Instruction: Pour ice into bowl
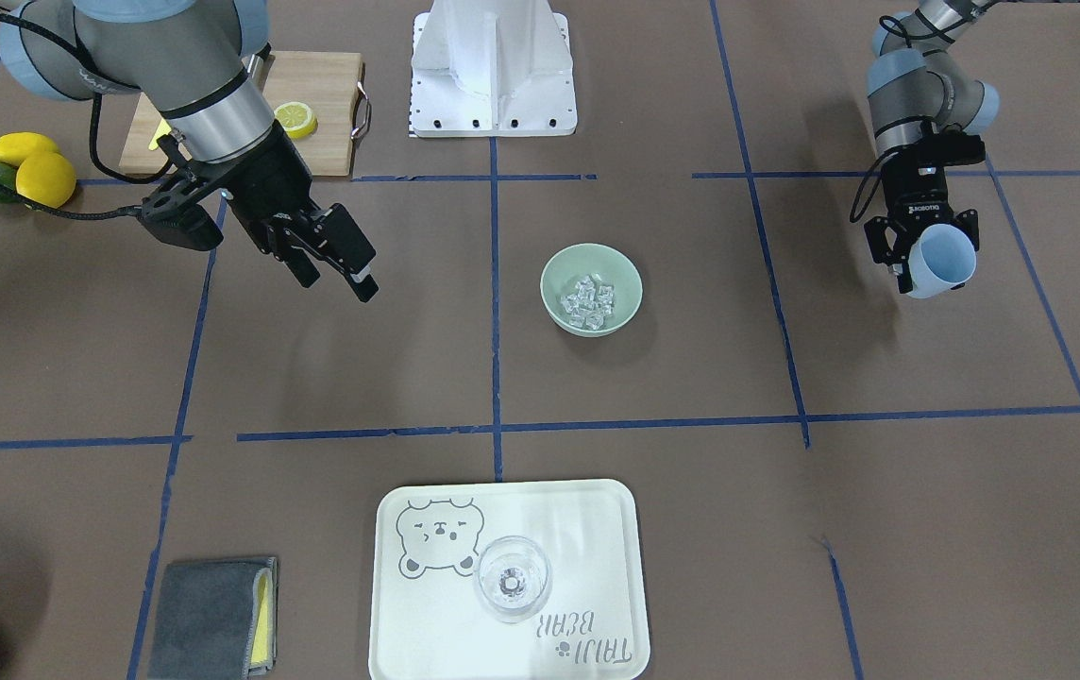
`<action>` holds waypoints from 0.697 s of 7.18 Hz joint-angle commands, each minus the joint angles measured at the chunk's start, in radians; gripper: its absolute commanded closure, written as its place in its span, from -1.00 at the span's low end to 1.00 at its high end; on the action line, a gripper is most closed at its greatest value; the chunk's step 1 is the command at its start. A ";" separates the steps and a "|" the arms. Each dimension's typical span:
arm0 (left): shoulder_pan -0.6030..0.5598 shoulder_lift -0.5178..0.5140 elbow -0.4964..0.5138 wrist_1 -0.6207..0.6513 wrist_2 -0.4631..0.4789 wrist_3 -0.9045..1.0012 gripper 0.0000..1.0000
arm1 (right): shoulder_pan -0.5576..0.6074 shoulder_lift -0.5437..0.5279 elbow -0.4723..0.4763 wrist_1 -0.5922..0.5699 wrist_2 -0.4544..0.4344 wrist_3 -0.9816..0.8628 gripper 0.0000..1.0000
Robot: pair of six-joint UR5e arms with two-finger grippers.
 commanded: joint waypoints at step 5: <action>0.005 -0.066 0.088 -0.015 -0.003 -0.003 0.53 | -0.003 -0.006 0.002 -0.001 -0.001 0.000 -1.00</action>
